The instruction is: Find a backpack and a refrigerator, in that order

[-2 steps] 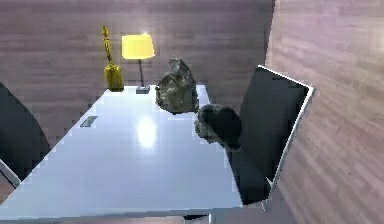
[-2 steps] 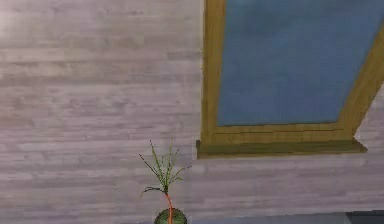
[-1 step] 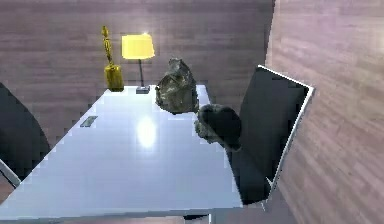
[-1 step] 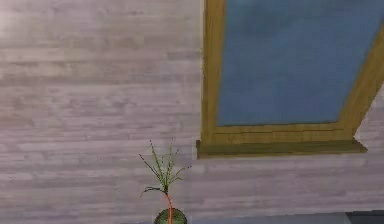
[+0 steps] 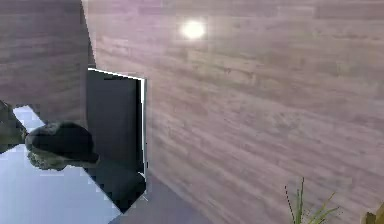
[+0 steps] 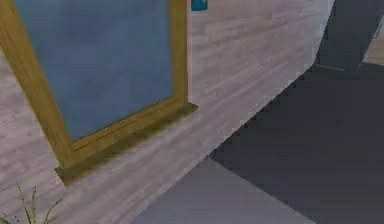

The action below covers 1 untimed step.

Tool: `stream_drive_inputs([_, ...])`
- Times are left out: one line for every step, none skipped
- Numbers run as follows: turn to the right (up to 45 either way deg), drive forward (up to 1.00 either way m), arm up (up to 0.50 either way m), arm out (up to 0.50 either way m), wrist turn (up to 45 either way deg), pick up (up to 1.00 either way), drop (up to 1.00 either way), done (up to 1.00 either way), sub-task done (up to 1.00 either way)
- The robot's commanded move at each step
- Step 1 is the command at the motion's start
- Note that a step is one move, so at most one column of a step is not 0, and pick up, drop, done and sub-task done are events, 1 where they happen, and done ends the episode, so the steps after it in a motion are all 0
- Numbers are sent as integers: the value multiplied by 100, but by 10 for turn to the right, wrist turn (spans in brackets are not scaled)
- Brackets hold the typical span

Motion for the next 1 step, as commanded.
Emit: stream_drive_inputs([450, 0, 0, 0, 0, 0, 0, 0, 0])
